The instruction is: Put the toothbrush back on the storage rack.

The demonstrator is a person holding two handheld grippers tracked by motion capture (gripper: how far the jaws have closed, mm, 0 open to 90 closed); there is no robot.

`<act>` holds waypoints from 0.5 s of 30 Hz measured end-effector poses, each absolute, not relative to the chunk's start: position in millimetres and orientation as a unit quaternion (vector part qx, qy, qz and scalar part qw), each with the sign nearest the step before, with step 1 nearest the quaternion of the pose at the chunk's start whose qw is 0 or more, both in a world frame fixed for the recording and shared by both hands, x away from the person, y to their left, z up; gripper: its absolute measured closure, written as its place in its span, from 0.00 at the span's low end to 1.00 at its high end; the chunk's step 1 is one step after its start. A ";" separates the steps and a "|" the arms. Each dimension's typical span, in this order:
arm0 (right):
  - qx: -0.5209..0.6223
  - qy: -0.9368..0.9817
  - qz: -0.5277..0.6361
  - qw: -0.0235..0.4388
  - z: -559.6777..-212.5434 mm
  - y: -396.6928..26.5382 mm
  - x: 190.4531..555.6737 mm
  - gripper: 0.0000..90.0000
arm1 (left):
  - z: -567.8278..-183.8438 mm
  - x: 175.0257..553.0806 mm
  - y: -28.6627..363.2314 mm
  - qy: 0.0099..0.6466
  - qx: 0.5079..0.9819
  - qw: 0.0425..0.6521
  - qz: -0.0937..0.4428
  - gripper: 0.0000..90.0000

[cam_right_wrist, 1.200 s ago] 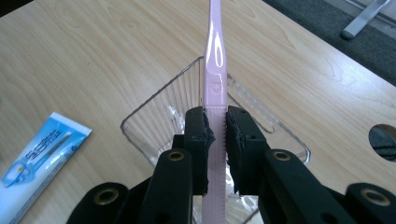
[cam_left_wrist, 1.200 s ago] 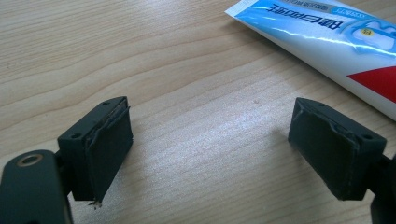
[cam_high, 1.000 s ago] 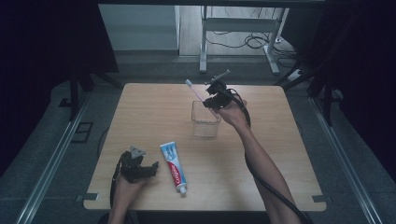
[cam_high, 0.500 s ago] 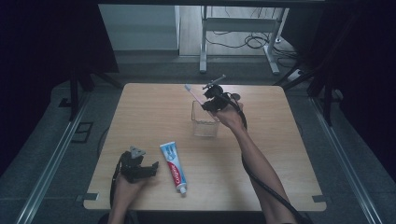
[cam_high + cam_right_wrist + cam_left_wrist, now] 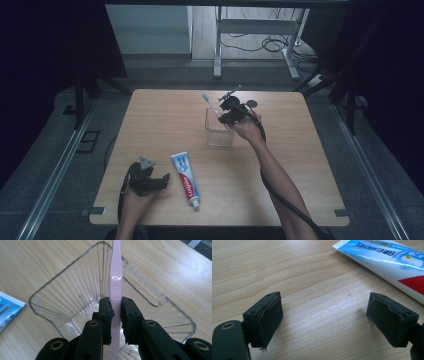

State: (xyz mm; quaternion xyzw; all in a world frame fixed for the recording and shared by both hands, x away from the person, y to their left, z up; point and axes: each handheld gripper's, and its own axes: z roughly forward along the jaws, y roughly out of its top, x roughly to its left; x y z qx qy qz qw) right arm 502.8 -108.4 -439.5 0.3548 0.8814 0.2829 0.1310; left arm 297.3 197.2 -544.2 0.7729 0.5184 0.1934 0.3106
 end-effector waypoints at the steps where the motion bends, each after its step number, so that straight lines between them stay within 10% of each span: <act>1: 0.355 0.882 0.281 0.129 -440.7 -108.6 502.9 0.87 | -544.1 297.4 197.4 0.518 0.774 0.310 0.195 0.15; 15: 0.362 0.886 0.265 0.119 -449.7 -109.1 504.5 0.94 | -544.3 297.2 197.2 0.518 0.773 0.310 0.194 0.15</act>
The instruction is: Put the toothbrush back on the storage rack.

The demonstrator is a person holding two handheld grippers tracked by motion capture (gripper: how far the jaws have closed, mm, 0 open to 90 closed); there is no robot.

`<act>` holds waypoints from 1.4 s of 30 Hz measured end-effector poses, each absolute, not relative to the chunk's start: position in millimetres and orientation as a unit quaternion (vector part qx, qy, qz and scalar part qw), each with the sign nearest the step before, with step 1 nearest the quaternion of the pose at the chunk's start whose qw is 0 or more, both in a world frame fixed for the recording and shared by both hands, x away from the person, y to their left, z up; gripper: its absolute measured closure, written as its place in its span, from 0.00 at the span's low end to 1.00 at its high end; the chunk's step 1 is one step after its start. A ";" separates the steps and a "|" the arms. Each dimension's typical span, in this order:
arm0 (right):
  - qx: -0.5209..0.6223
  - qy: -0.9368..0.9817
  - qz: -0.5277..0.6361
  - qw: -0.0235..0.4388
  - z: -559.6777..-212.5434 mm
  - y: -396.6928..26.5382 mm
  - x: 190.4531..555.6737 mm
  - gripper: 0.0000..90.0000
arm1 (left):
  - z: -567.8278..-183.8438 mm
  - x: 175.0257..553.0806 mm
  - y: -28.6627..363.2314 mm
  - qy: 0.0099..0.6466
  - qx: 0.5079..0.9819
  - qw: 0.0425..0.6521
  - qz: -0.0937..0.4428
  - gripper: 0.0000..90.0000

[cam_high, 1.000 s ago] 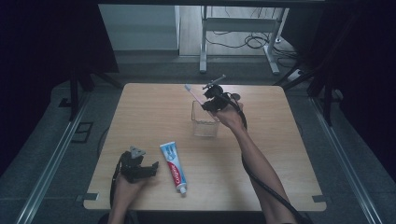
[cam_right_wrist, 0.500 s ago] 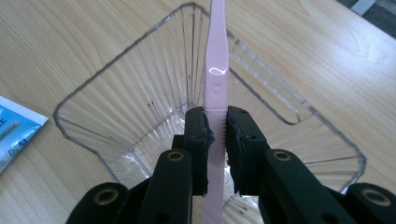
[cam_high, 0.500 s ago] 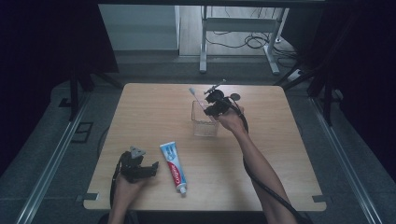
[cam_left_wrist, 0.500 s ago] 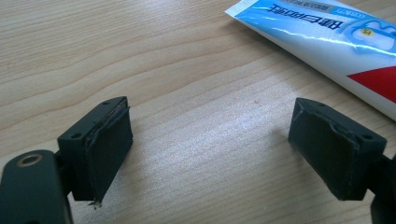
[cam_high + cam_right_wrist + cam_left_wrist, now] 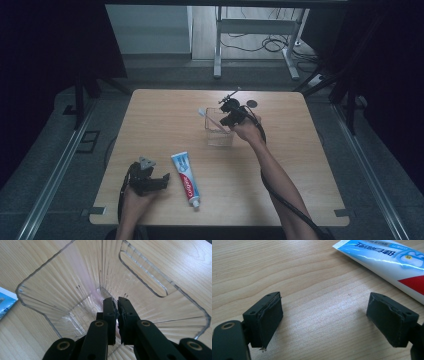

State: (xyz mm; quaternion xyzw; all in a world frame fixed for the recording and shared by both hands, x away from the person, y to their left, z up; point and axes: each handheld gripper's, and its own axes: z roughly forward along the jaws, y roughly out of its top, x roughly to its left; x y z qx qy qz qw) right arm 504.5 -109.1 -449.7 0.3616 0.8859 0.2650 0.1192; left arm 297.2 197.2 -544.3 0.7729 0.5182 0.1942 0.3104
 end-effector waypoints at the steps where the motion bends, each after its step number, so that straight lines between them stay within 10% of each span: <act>1: 0.365 0.885 0.264 0.118 -449.6 -109.1 504.4 0.93 | -544.3 297.2 197.1 0.519 0.773 0.311 0.194 0.15; 42: 0.321 0.888 0.308 0.114 -421.1 -126.3 473.6 0.47 | -544.4 297.3 196.7 0.520 0.771 0.313 0.193 0.15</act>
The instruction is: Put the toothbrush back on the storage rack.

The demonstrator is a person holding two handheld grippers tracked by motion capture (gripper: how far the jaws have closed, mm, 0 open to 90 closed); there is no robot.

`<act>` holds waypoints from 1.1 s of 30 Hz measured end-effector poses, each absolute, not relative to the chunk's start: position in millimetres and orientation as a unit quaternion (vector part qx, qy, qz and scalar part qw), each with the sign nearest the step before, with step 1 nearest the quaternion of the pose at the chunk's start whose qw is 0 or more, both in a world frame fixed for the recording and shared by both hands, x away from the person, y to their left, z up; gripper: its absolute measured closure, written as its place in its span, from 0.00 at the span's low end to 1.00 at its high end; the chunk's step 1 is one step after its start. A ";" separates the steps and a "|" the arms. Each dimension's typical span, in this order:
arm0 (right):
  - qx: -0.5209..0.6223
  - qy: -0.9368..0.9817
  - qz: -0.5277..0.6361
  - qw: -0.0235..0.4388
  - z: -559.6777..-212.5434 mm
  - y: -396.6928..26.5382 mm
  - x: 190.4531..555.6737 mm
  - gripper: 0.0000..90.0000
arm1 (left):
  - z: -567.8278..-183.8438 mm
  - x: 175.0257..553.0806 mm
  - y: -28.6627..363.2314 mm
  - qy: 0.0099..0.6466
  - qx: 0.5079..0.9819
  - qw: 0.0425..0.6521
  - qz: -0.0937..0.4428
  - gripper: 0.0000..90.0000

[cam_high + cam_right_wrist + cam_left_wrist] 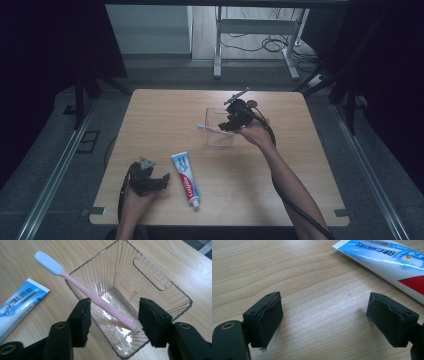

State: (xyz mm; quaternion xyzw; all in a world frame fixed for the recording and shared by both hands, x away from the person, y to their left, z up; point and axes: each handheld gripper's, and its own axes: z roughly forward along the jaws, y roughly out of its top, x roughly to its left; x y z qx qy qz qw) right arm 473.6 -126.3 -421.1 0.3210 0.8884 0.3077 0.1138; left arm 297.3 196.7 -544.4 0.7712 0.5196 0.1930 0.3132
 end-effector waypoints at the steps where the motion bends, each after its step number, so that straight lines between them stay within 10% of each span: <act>1: 0.321 0.888 0.310 0.111 -420.0 -127.3 472.7 0.45 | -544.4 297.3 196.7 0.520 0.771 0.313 0.193 0.15; 25: 0.323 0.872 0.343 0.134 -410.4 -156.4 446.8 0.01 | -544.5 297.2 196.5 0.520 0.771 0.313 0.194 0.15; 33: 0.335 0.861 0.357 0.138 -409.9 -167.2 439.2 0.00 | -544.5 297.2 196.5 0.520 0.771 0.313 0.194 0.15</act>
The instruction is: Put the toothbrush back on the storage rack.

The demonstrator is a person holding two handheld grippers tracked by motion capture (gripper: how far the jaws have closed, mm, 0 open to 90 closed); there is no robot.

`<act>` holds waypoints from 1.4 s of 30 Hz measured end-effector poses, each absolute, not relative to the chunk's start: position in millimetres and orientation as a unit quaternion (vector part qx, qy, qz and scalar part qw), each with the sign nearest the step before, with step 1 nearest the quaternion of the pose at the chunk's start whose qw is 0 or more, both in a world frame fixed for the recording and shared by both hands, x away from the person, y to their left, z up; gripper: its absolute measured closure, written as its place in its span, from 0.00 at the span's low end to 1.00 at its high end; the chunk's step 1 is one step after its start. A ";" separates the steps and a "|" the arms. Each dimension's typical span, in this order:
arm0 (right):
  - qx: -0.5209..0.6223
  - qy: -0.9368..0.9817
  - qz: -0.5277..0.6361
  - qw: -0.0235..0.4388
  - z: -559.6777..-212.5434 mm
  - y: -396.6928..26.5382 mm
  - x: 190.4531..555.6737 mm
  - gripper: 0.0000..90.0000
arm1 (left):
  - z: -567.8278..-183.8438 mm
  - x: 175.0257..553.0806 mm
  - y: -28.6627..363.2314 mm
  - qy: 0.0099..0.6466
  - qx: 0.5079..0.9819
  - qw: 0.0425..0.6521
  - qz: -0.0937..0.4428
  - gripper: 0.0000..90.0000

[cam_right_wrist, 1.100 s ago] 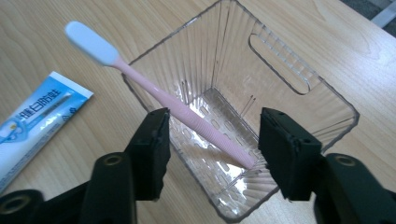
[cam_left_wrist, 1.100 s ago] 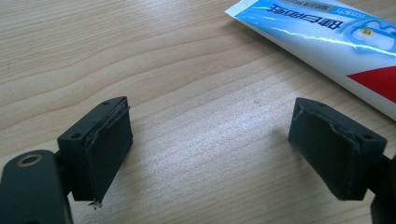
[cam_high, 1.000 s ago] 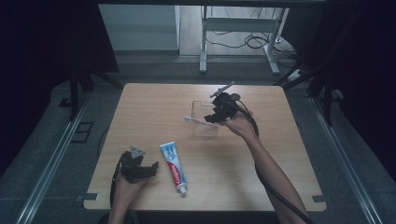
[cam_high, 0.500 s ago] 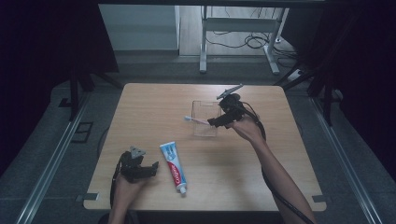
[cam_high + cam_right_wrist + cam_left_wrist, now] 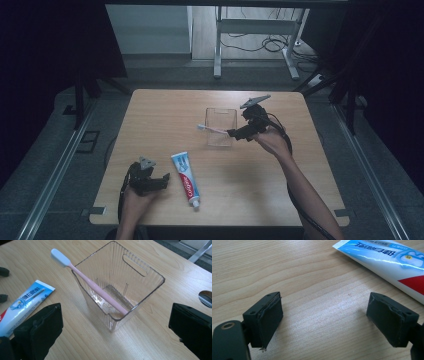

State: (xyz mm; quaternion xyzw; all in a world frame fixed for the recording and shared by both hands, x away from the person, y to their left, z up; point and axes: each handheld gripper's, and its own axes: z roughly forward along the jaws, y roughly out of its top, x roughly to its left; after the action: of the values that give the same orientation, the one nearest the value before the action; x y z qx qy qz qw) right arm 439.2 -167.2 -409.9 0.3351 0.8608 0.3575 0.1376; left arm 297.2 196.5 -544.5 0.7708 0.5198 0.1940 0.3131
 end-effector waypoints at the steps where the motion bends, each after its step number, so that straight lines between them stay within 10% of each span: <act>1: 0.338 0.859 0.361 0.135 -409.8 -168.5 438.1 0.00 | -544.5 297.1 196.5 0.520 0.770 0.313 0.194 0.15; 42: 0.335 0.868 0.335 0.146 -434.5 -228.4 374.4 0.00 | -544.5 297.2 196.4 0.520 0.771 0.313 0.194 0.15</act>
State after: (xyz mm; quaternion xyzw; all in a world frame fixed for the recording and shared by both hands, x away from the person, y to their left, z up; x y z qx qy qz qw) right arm 374.4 -228.4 -434.5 0.3353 0.8683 0.3351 0.1459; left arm 297.2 196.4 -544.5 0.7710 0.5195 0.1943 0.3130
